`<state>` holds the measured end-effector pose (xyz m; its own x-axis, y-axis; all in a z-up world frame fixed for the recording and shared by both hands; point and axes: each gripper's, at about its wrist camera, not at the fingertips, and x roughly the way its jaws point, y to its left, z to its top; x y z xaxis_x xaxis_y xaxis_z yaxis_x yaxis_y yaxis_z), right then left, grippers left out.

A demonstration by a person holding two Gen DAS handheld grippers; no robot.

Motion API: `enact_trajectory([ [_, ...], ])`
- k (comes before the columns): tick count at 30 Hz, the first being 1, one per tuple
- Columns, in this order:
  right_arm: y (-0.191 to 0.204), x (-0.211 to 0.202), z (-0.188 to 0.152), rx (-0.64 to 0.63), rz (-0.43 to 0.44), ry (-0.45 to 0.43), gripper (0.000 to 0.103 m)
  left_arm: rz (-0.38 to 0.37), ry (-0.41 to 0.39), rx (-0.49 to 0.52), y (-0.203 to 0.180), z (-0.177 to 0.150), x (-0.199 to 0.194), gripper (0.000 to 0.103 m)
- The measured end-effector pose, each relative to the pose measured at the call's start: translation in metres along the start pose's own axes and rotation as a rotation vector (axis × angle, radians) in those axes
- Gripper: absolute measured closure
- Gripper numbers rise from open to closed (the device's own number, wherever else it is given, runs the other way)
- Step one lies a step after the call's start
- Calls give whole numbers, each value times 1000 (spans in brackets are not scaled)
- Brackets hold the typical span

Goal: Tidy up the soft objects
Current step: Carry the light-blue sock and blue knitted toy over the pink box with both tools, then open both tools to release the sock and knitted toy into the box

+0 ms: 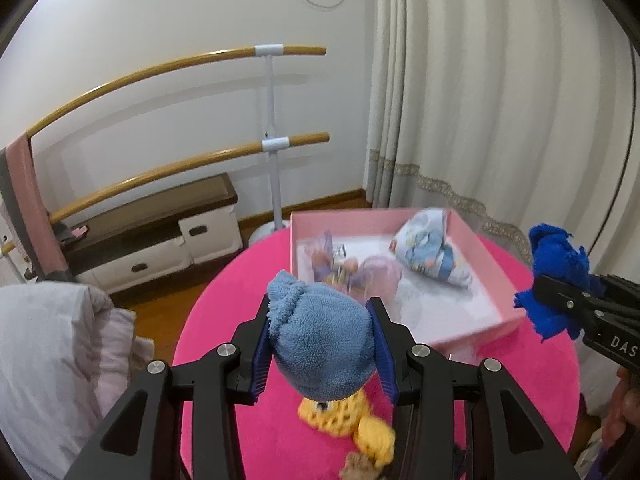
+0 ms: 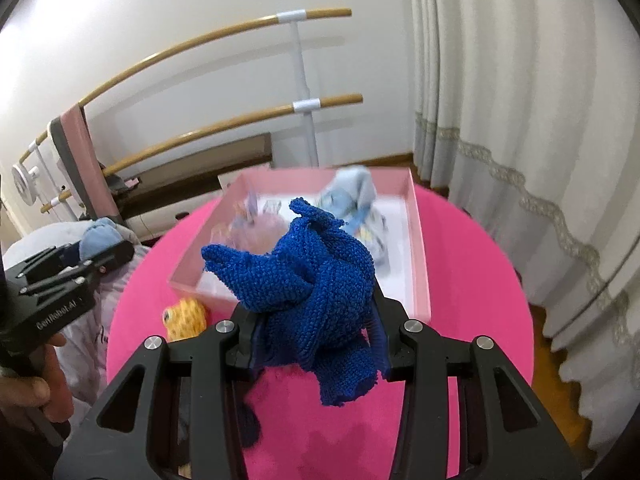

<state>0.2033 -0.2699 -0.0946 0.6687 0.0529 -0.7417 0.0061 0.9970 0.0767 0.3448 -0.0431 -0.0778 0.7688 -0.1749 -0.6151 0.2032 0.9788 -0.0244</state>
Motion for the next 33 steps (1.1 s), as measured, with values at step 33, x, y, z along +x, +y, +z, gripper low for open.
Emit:
enact_trajectory([
  [33,-10,170,104,15,47,204,64,-60,200,-84,20,161,234,60],
])
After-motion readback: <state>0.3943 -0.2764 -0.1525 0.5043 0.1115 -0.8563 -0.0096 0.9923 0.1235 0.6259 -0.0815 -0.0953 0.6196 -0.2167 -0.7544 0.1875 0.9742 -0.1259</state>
